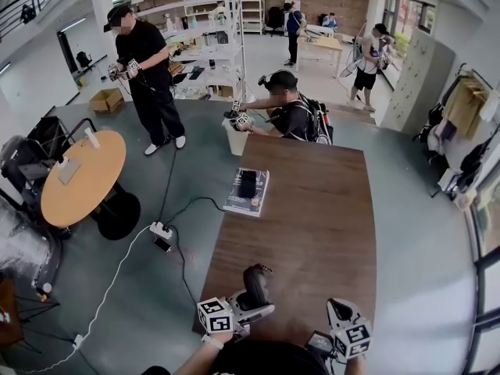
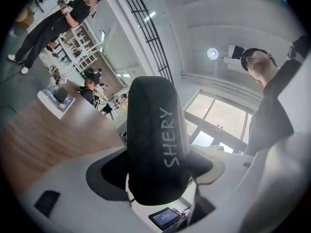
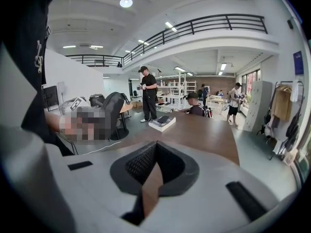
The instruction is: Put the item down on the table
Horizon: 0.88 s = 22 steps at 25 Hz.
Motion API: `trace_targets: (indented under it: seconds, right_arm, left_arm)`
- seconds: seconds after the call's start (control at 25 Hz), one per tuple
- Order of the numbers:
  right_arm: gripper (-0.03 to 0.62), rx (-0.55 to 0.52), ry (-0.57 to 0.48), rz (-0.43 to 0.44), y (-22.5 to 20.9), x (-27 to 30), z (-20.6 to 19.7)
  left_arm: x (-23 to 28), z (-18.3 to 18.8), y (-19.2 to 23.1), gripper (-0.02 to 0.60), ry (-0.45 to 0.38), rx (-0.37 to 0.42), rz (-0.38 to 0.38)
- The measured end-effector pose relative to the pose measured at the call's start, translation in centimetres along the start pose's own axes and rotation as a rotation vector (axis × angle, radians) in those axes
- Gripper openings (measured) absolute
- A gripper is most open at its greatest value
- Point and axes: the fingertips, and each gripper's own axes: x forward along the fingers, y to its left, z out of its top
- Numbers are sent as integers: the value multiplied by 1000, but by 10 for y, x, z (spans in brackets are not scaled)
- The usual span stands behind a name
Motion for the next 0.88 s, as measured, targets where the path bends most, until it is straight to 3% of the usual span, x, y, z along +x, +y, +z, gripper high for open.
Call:
trace_targets:
  seconds: [0.12, 0.28, 0.4, 0.52, 0.68, 0.88]
  right_arm:
    - [-11, 7, -17, 5, -4, 4, -19]
    - [-11, 9, 27, -27, 3, -7, 2]
    - [-11, 15, 29, -26, 0, -7, -11]
    - [-11, 27, 1, -13, -5, -3, -31]
    - [-11, 34, 43, -38, -5, -12, -18]
    - [-11, 55, 51, -35, -8, -11, -38]
  left_arm:
    - [3, -10, 11, 359, 39, -11, 9]
    - [4, -22, 27, 359, 86, -28, 30]
    - [7, -33, 47, 359, 123, -49, 77]
    - [12, -44, 66, 359, 194, -48, 131]
    - [17, -60, 88, 359, 296, -40, 186]
    - [15, -81, 113, 359, 405, -42, 235]
